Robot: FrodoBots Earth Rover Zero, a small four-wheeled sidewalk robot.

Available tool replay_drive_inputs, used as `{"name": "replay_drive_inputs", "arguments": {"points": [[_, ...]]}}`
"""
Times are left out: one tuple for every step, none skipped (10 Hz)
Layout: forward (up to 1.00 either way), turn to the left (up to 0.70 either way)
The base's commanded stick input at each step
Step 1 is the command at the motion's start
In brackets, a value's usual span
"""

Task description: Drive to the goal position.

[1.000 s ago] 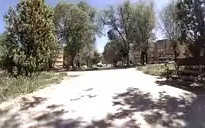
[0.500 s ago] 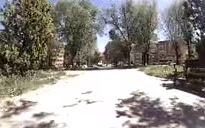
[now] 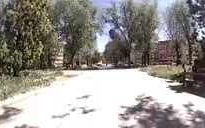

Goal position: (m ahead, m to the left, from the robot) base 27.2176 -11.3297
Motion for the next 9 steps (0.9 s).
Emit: {"name": "replay_drive_inputs", "arguments": {"points": [[0.70, 0.01], [0.70, 0.01], [0.70, 0.01], [0.70, 0.01], [0.70, 0.01], [0.70, 0.01], [0.70, 0.01], [0.70, 0.01], [0.70, 0.01]]}}
